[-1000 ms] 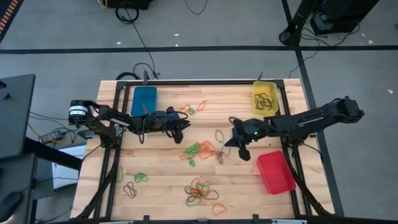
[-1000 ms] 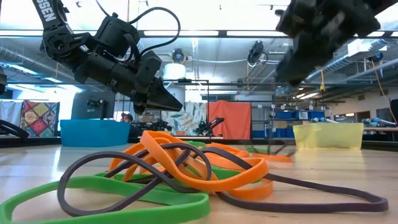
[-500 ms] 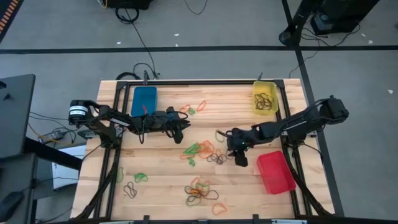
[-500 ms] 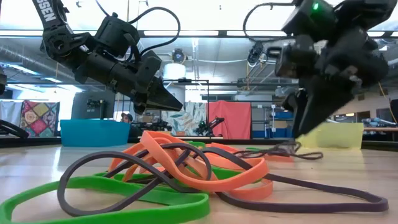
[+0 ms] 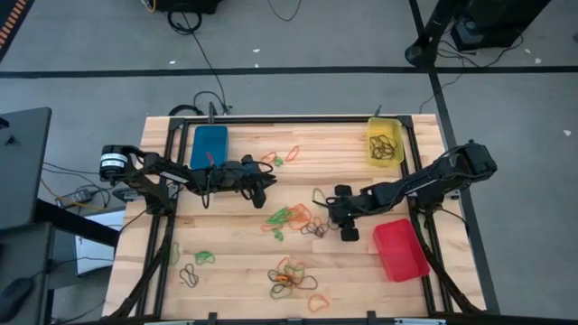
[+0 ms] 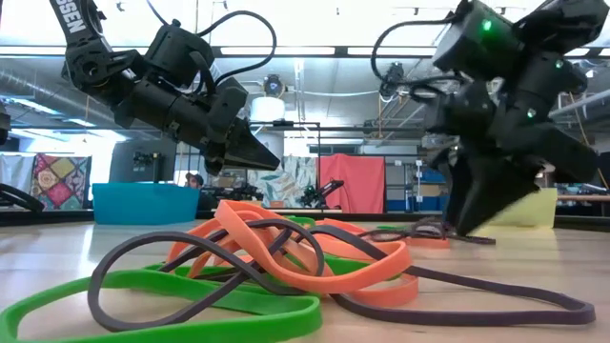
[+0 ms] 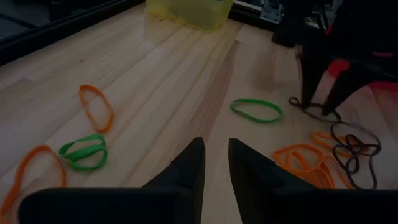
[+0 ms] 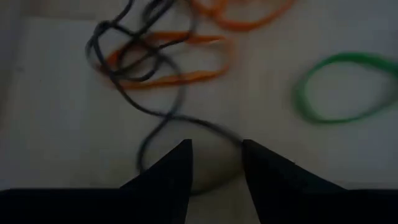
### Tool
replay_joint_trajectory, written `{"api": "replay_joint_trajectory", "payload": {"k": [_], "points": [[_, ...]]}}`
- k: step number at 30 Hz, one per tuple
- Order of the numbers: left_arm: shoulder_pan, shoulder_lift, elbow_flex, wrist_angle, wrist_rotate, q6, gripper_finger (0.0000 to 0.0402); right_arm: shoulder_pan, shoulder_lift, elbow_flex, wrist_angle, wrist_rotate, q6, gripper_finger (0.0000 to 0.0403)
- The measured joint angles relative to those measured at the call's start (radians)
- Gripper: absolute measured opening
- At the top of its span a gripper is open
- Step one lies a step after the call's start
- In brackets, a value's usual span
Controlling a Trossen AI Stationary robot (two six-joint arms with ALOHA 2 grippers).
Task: Sort rubber bands into baskets
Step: Put the brown rubber band into the yellow bin
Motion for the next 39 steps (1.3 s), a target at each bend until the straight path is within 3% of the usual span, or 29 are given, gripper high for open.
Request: {"api": "replay_joint_trajectory", "payload": {"k": [8, 21, 27, 34, 39], "points": [[0.000, 0.000, 0.000, 0.000, 0.000, 0.000, 0.0076, 0.018, -0.085, 0.002, 0.009, 0.037, -0.068, 0.0151], [0.000, 0.000, 0.000, -0.001, -0.002, -0.007, 0.0076, -0.021, -0.060, 0.002, -0.151, -0.024, -0.057, 0.0153], [0.000, 0.000, 0.000, -0.001, -0.003, -0.007, 0.0076, -0.043, -0.033, 0.002, -0.141, -0.017, -0.058, 0.0147], [0.000, 0.000, 0.001, 0.001, -0.003, -0.007, 0.0076, -0.048, 0.066, 0.013, -0.107, -0.050, -0.080, 0.0090], [0.000, 0.000, 0.001, 0.000, -0.002, -0.007, 0.0076, -0.048, 0.037, 0.005, -0.087, -0.054, -0.092, 0.0015]]}}
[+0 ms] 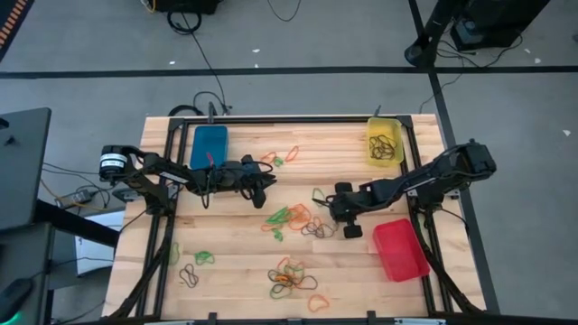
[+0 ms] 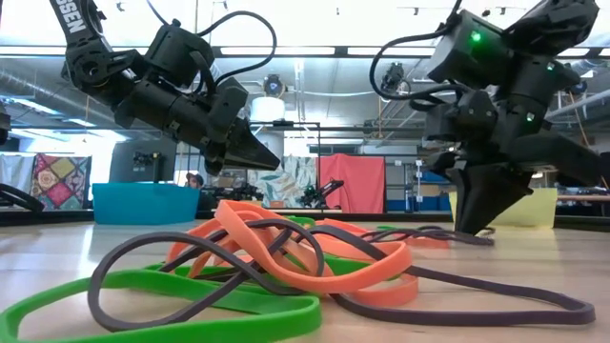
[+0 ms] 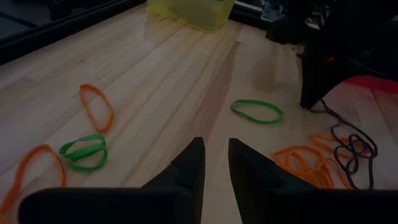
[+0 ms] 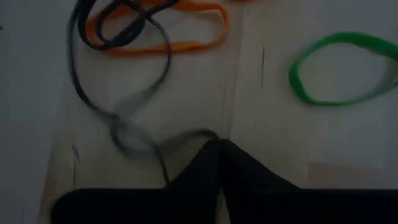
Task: Sort rubber bands into baskets
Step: Put the brown rubber band into the yellow bin
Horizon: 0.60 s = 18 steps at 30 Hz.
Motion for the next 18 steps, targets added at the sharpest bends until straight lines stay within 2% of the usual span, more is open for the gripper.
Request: {"api": "replay_joint_trajectory", "payload": {"k": [2, 8, 10, 14, 18], "points": [[0.000, 0.000, 0.000, 0.000, 0.000, 0.000, 0.0076, 0.000, -0.037, -0.003, -0.007, 0.012, -0.002, 0.0011], [0.000, 0.000, 0.000, -0.001, 0.000, 0.000, 0.0076, -0.001, -0.161, 0.051, -0.130, 0.170, 0.030, 0.0005], [0.000, 0.000, 0.000, -0.001, 0.000, 0.000, 0.0076, 0.000, -0.197, 0.076, -0.218, 0.270, 0.043, 0.0004], [0.000, 0.000, 0.000, -0.001, 0.000, 0.000, 0.0076, 0.006, -0.281, 0.127, -0.286, 0.549, 0.014, 0.0003], [-0.001, 0.000, 0.000, -0.003, 0.003, 0.000, 0.0076, 0.003, -0.358, 0.156, -0.301, 0.702, -0.068, 0.0002]]}}
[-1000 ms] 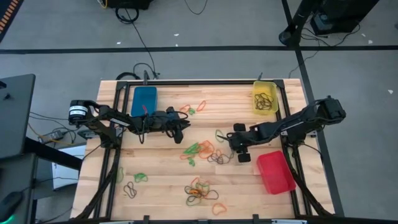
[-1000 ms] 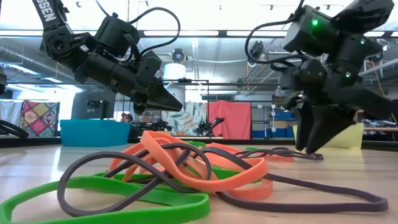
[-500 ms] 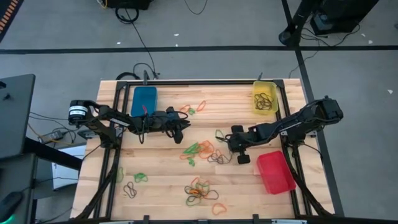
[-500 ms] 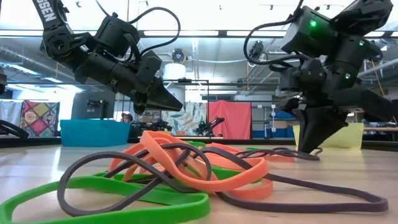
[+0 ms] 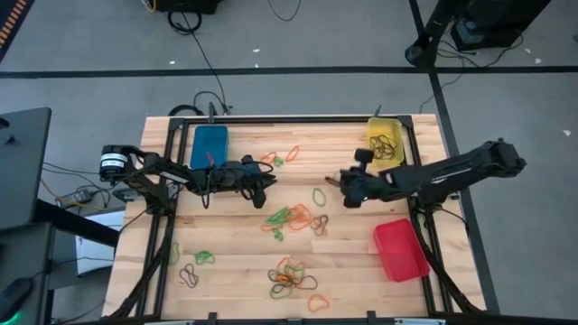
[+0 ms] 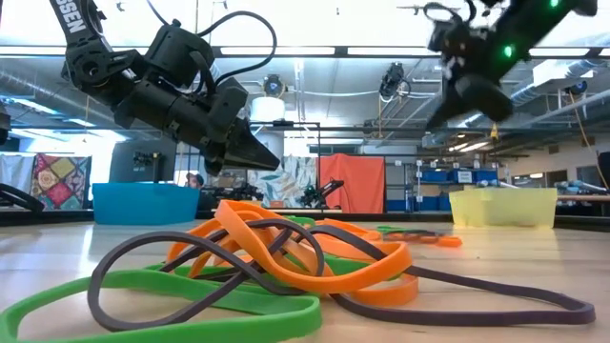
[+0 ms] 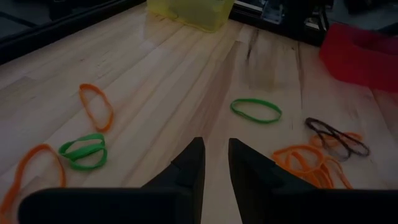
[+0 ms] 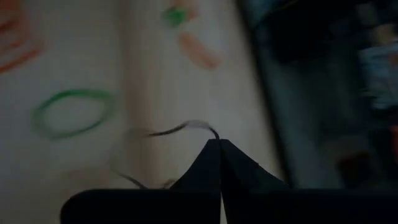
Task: Sort rubber bands into baskets
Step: Put the brown rubber band into the yellow bin
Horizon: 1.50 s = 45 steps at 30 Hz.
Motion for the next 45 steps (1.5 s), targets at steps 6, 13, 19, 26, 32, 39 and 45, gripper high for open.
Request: {"api": "replay_joint_trajectory", "payload": {"k": [6, 13, 19, 26, 32, 39, 45], "points": [[0.000, 0.000, 0.000, -0.020, 0.000, 0.000, 0.0076, -0.032, -0.109, 0.031, -0.029, 0.207, -0.074, 0.0002], [0.000, 0.000, -0.001, -0.048, 0.000, 0.000, 0.0076, -0.170, -0.200, 0.033, -0.124, 0.295, -0.113, 0.0008], [0.000, 0.000, -0.001, -0.049, 0.000, 0.000, 0.0076, -0.330, -0.220, 0.033, -0.175, 0.303, -0.096, 0.0008], [0.000, 0.000, -0.001, -0.050, 0.000, -0.004, 0.0076, -0.493, -0.216, 0.033, -0.227, 0.180, -0.082, 0.0013], [0.000, 0.000, -0.001, -0.051, -0.008, -0.023, 0.0076, -0.623, -0.216, 0.033, -0.313, 0.016, 0.048, 0.0042], [0.000, 0.000, -0.001, -0.051, -0.008, -0.023, 0.0076, -0.719, -0.216, 0.033, -0.386, -0.019, 0.116, 0.0092], [0.000, 0.000, -0.001, -0.051, -0.008, -0.023, 0.0076, -0.739, -0.216, 0.033, -0.384, -0.044, 0.136, 0.0116]]}}
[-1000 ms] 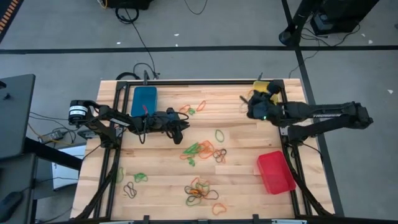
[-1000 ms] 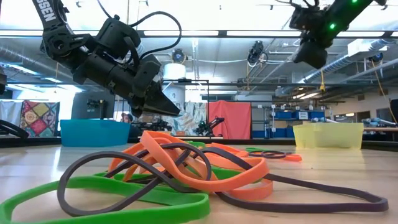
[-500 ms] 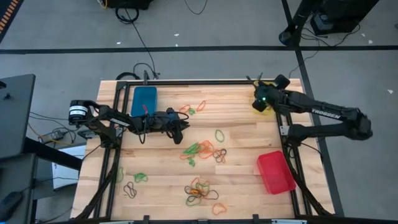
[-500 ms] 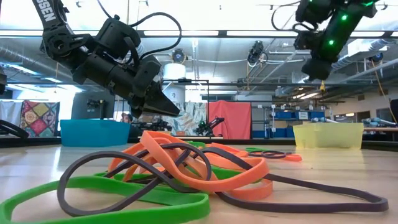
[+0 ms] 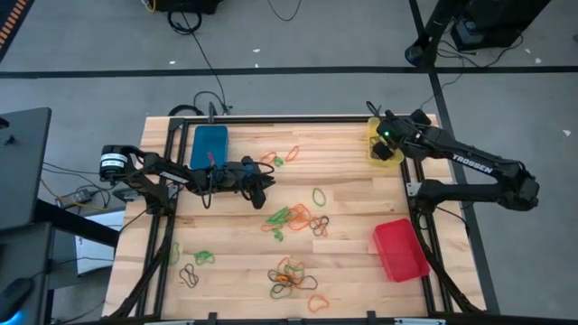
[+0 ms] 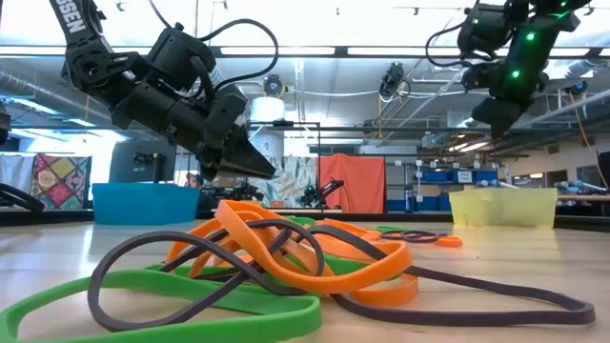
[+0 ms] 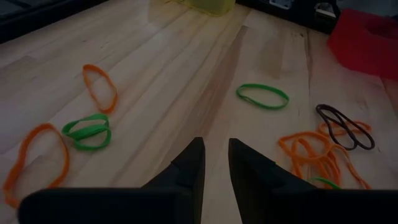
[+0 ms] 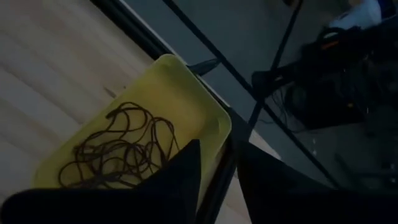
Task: Sort rubber bands into baskets
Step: Put the brown rubber band into the yellow bin
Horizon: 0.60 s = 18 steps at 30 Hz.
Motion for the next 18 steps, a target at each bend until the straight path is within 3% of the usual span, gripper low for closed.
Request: {"api": "replay_joint_trajectory", "payload": {"k": [3, 7, 9, 18], "points": [[0.000, 0.000, 0.000, 0.000, 0.000, 0.000, 0.0076, 0.006, 0.000, 0.000, 0.000, -0.105, 0.024, 0.0119], [0.000, 0.000, 0.000, 0.000, 0.000, 0.000, 0.0076, 0.047, -0.001, -0.025, 0.080, -0.491, 0.067, 0.0118], [0.000, 0.000, 0.000, 0.000, 0.000, 0.000, 0.0076, 0.097, -0.001, -0.080, 0.181, -0.610, 0.086, 0.0118], [0.000, 0.000, 0.000, -0.004, 0.000, 0.000, 0.0076, 0.424, 0.001, -0.436, 0.798, -0.748, 0.120, 0.0117]]}}
